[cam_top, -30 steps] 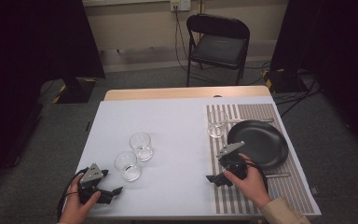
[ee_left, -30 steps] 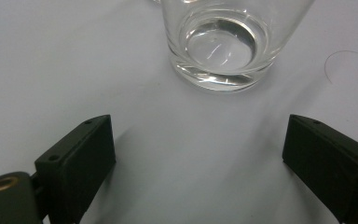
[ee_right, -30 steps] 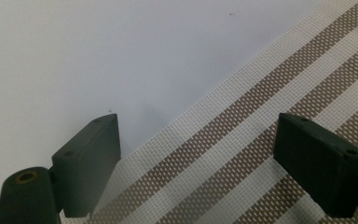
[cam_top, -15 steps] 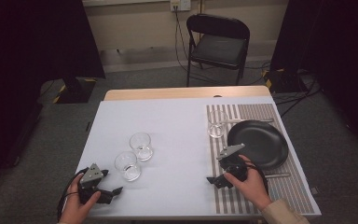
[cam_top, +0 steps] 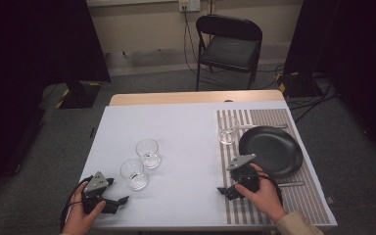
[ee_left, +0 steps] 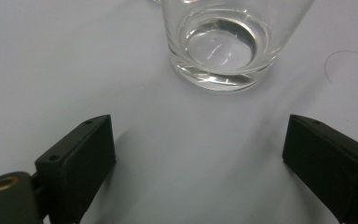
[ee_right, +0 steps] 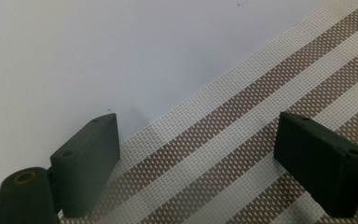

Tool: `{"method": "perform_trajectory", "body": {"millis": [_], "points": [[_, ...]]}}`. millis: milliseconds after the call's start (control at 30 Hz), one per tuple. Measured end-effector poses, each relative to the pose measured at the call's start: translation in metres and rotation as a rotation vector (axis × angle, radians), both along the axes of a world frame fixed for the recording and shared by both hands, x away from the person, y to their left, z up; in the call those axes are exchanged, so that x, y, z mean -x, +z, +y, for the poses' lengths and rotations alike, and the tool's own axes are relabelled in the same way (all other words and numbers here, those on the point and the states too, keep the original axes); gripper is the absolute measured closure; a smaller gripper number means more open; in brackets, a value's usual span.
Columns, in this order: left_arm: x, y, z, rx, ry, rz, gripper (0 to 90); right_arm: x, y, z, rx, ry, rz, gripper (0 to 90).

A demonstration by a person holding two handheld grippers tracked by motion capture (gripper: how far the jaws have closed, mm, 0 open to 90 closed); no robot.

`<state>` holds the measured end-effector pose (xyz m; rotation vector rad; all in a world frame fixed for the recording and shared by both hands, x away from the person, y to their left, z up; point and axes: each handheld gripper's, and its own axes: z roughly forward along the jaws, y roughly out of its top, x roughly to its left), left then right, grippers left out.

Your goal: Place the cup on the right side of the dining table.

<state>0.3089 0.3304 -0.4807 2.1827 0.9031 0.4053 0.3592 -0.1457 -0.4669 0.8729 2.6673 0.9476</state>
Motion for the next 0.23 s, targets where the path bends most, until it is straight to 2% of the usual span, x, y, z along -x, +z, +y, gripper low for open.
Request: {"method": "perform_trajectory", "body": {"millis": [233], "points": [[0.0, 0.0001, 0.0001, -0.001, -0.001, 0.001, 8.3, 0.0015, -0.001, -0.0002, 0.002, 0.001, -0.016, 13.3]]}}
